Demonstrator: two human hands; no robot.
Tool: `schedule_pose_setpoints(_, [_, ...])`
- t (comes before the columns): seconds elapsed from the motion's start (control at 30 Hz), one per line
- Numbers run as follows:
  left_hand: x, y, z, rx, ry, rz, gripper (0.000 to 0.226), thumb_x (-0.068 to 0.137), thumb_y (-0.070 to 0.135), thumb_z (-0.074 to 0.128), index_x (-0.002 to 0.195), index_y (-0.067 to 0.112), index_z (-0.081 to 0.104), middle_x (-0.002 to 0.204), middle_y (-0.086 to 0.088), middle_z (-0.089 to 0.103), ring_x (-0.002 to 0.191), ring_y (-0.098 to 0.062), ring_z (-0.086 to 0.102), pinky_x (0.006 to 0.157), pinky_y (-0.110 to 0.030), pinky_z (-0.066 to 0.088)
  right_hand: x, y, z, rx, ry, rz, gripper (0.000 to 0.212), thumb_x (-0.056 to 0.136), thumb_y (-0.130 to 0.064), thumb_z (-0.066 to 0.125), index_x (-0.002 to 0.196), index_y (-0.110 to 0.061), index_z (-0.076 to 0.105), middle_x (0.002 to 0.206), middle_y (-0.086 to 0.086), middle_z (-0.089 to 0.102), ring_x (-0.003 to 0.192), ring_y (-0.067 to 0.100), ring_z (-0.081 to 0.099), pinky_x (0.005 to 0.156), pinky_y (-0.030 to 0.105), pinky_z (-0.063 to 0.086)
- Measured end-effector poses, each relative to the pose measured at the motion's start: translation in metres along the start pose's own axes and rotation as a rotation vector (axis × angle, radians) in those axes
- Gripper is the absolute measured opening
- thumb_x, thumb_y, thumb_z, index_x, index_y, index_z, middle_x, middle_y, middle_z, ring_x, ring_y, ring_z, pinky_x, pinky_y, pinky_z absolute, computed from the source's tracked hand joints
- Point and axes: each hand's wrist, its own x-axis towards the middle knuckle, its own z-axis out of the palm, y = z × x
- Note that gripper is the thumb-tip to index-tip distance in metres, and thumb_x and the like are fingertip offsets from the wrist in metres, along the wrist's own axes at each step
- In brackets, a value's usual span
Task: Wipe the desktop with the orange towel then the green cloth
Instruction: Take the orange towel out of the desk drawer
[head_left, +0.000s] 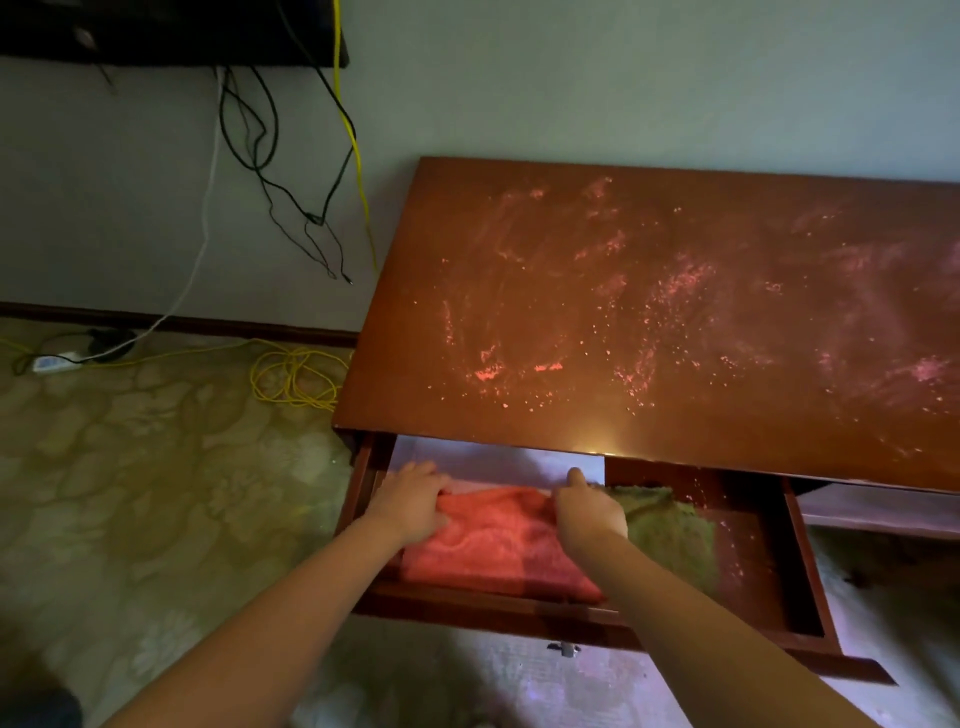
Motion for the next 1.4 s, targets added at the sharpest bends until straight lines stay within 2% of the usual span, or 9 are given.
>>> schedule_pose_setpoints(0.2, [-0.027,-0.009,-0.063,-0.141,-0.147,0.06,0.036,0.083,0.036,0.066,0.112,0.016,0.058,0.115,-0.004,0.062,0.103,-0.02,0.057,0.077,-0.029,0.04,-0.024,0.002,-0.057,-0.06,-0.027,-0.009,0.035,0.095,-0.015,0.047,0.13,-0.016,0.052,0.134,0.005,0.052,0.123,0.024,0.051,0.093,0.033,0.045])
schedule_pose_setpoints(0.37, [-0.045,-0.009,-0.143,-0.254,-0.166,0.136,0.012,0.085,0.032,0.067,0.078,0.023,0.061,0.071,0.008,0.055,0.071,-0.011,0.051,0.058,-0.022,0.036,-0.042,0.001,-0.132,-0.093,0.08,-0.025,0.03,0.092,-0.017,0.054,0.121,-0.012,0.061,0.125,0.008,0.06,0.114,0.028,0.058,0.086,0.037,0.049])
schedule_pose_setpoints(0.5, [-0.055,-0.013,-0.215,-0.306,-0.029,0.109,0.015,0.084,0.031,0.069,0.073,0.026,0.059,0.065,0.014,0.054,0.061,-0.003,0.05,0.053,-0.013,0.038,-0.05,-0.005,-0.197,-0.126,0.197,-0.032,0.03,0.089,-0.019,0.061,0.119,-0.015,0.062,0.12,0.006,0.064,0.109,0.027,0.061,0.076,0.035,0.047])
schedule_pose_setpoints(0.7, [-0.051,-0.029,-0.297,-0.311,0.22,0.056,0.018,0.083,0.032,0.068,0.068,0.03,0.059,0.069,0.01,0.058,0.072,-0.012,0.056,0.068,-0.028,0.044,-0.049,-0.013,-0.291,-0.075,0.476,-0.07,0.034,0.088,-0.017,0.06,0.122,-0.013,0.061,0.125,0.009,0.062,0.115,0.03,0.059,0.086,0.036,0.048])
schedule_pose_setpoints(0.83, [-0.041,-0.039,-0.336,-0.2,0.528,0.01,0.002,0.086,0.024,0.064,0.086,0.024,0.066,0.084,0.003,0.055,0.084,-0.016,0.053,0.073,-0.031,0.041,-0.039,-0.018,-0.341,-0.011,0.675,-0.123,0.028,0.089,-0.011,0.054,0.115,-0.012,0.063,0.12,0.012,0.062,0.112,0.032,0.059,0.085,0.036,0.048])
schedule_pose_setpoints(0.9, [-0.032,-0.043,-0.346,-0.16,0.678,-0.004,0.012,0.087,0.016,0.062,0.096,0.016,0.07,0.091,-0.001,0.05,0.091,-0.019,0.051,0.08,-0.032,0.039,-0.03,-0.02,-0.353,-0.009,0.758,-0.161,0.027,0.09,-0.006,0.048,0.114,-0.01,0.061,0.118,0.013,0.059,0.11,0.035,0.059,0.083,0.037,0.047])
schedule_pose_setpoints(1.07, [-0.01,-0.062,-0.324,-0.104,0.767,0.019,0.02,0.09,0.008,0.055,0.1,0.013,0.071,0.098,-0.004,0.049,0.1,-0.022,0.046,0.085,-0.042,0.044,-0.003,-0.021,-0.333,-0.03,0.784,-0.258,0.024,0.089,-0.006,0.047,0.11,-0.011,0.057,0.113,0.011,0.055,0.102,0.035,0.061,0.071,0.035,0.042])
schedule_pose_setpoints(1.23, [0.019,-0.088,-0.229,0.064,0.519,-0.019,0.023,0.087,0.003,0.055,0.104,0.011,0.068,0.105,-0.006,0.052,0.105,-0.026,0.049,0.083,-0.038,0.044,0.034,-0.025,-0.247,-0.084,0.564,-0.309,0.023,0.094,-0.013,0.05,0.116,-0.015,0.057,0.119,0.006,0.054,0.103,0.03,0.063,0.073,0.035,0.048])
schedule_pose_setpoints(1.4, [0.035,-0.101,-0.105,0.047,0.248,-0.096,0.031,0.09,0.012,0.052,0.12,0.008,0.06,0.088,0.02,0.048,0.093,-0.009,0.056,0.081,-0.019,0.041,0.048,-0.031,-0.142,-0.186,0.235,-0.34,0.03,0.094,-0.008,0.041,0.116,-0.013,0.06,0.122,0.008,0.059,0.111,0.03,0.06,0.085,0.035,0.048])
